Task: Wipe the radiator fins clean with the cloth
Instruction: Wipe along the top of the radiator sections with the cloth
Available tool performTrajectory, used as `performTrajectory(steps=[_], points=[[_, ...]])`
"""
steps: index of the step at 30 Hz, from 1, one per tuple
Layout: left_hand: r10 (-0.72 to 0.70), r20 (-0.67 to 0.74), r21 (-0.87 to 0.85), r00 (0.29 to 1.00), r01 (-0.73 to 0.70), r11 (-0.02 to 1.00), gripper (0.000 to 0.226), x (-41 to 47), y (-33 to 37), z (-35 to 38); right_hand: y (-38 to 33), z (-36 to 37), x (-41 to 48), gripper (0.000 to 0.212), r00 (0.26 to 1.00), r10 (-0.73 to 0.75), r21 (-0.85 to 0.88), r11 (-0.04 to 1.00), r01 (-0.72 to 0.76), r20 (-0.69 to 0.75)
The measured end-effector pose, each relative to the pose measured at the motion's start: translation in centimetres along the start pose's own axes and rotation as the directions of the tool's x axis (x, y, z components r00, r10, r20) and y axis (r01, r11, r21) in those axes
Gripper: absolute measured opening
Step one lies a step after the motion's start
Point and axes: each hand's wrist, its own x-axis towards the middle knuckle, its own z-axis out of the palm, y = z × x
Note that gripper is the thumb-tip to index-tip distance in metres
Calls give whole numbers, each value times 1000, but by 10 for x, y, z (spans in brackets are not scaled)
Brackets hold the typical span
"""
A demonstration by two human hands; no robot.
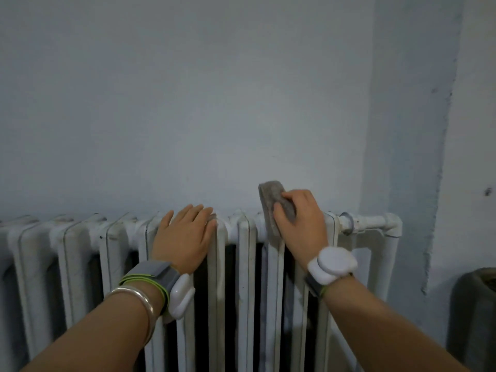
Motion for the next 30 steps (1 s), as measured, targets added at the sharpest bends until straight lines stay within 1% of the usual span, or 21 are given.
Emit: performTrajectory(steps=[1,3,6,8,9,10,11,12,13,15,17,20,24,27,30], points=[[-5,1,12,1000,5,1000,48,1,-3,-1,-6,7,11,14,1000,-11,-12,1000,11,-1],[-1,7,34,1000,1,999,51,4,-9,-2,-14,23,28,15,998,-36,-55,998,38,46],[-22,41,54,999,19,998,45,6,-20,-1,-20,51,40,18,978,-63,-162,982,96,197],[-13,46,68,999,10,998,47,4,-27,-2,-18,68,40,22,945,2,-263,961,89,328],[-2,43,73,999,-1,997,54,3,-31,-2,-17,75,39,24,916,69,-306,950,61,396],[18,35,79,999,-20,997,64,2,-32,-4,-16,80,39,28,876,146,-331,943,17,460],[27,44,88,999,-30,996,68,2,-33,-5,-17,82,39,31,829,211,-337,941,-30,517],[23,61,93,998,-28,995,64,2,-35,-4,-17,83,40,34,786,250,-330,942,-62,565],[10,84,99,996,-19,995,56,3,-33,-5,-17,81,43,36,751,261,-321,945,-70,606],[-4,113,93,994,-7,996,45,5,-33,-5,-20,79,48,38,692,263,-320,946,-49,672],[-5,118,91,993,-6,996,44,5,-31,-5,-21,77,51,39,666,269,-325,945,-42,695],[-5,119,95,993,-6,995,43,6,-32,-6,-22,78,52,42,671,272,-315,947,-60,690],[-13,158,78,987,0,997,43,7,-30,-10,-20,78,50,40,654,263,-308,950,-48,709],[-12,162,76,987,0,997,35,11,-29,-13,-21,76,49,37,657,268,-325,945,-37,704],[-26,194,87,981,10,996,35,14,-27,-19,-23,73,45,37,675,269,-323,945,-49,687]])
